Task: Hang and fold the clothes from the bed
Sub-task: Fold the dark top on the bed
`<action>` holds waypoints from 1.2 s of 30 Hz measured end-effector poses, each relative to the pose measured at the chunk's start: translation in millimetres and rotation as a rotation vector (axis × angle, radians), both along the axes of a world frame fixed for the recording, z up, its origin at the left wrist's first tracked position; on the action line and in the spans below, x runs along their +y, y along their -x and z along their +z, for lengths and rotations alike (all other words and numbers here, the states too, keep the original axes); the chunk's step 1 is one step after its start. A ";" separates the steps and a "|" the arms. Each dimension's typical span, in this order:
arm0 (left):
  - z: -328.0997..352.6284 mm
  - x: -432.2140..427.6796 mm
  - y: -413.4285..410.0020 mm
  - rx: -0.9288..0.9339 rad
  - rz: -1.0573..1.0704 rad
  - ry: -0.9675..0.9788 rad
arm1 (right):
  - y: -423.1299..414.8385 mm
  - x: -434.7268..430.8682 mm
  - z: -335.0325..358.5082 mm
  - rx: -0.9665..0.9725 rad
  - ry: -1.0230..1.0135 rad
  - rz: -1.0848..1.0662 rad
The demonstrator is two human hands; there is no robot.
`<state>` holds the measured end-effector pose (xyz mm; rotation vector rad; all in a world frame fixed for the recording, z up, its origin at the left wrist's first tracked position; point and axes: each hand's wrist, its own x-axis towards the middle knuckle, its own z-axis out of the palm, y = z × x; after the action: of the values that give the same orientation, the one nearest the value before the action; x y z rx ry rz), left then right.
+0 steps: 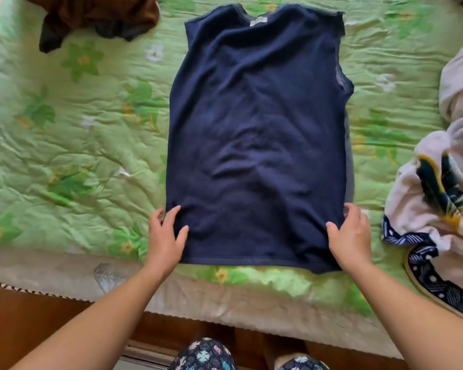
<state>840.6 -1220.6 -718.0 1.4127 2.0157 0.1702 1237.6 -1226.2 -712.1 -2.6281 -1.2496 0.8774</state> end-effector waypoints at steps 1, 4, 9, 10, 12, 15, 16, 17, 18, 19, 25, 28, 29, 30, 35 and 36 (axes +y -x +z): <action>-0.2 0.1 4.4 -0.059 0.084 0.004 | -2.9 -1.9 1.6 0.015 0.024 -0.024; 6.7 10.4 12.4 -0.227 0.254 0.059 | -7.1 3.5 11.8 0.077 0.082 -0.123; 19.1 24.4 18.8 -0.356 0.205 0.194 | -7.2 11.9 29.7 0.152 0.107 -0.048; 23.2 27.5 20.7 -0.370 0.175 0.223 | -7.7 14.2 32.4 0.176 0.099 -0.017; 36.3 42.6 26.1 -0.437 0.168 0.267 | -9.1 24.6 42.1 0.304 0.070 0.005; 71.2 96.5 28.2 -0.546 0.193 0.271 | -12.8 69.1 76.1 0.562 0.065 -0.087; 83.8 123.4 28.2 -0.569 0.201 0.247 | -17.6 92.8 88.7 0.626 0.045 -0.134; 94.5 155.1 28.9 -0.600 0.230 0.198 | -25.0 121.1 100.5 0.691 0.016 -0.201; 105.3 190.5 28.8 -0.637 0.280 0.122 | -34.6 151.5 110.5 0.769 -0.018 -0.288; 114.8 226.6 28.5 -0.701 0.352 0.037 | -44.2 182.7 119.9 0.854 -0.060 -0.378; 127.3 338.7 12.4 -0.606 0.467 -0.021 | -58.6 286.5 113.4 0.984 -0.284 -0.628; 87.7 309.2 -15.1 -0.290 0.137 -0.054 | -40.6 273.3 68.5 0.524 -0.245 -0.360; 69.5 297.7 -21.5 -0.265 0.052 -0.024 | -34.5 264.9 51.6 0.383 -0.194 -0.257; 51.1 289.7 -27.2 -0.246 0.003 -0.010 | -29.8 257.0 34.2 0.283 -0.137 -0.187; 6.2 291.4 -45.9 -0.100 0.161 -0.076 | -25.2 262.3 -8.0 0.193 -0.113 -0.447; 0.8 294.9 -44.3 -0.080 0.175 -0.085 | -29.5 267.5 -14.2 0.162 -0.084 -0.451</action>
<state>884.9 -925.8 -717.1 1.2584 2.0854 0.3862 1267.1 -958.6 -726.2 -2.5522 -0.6029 0.9040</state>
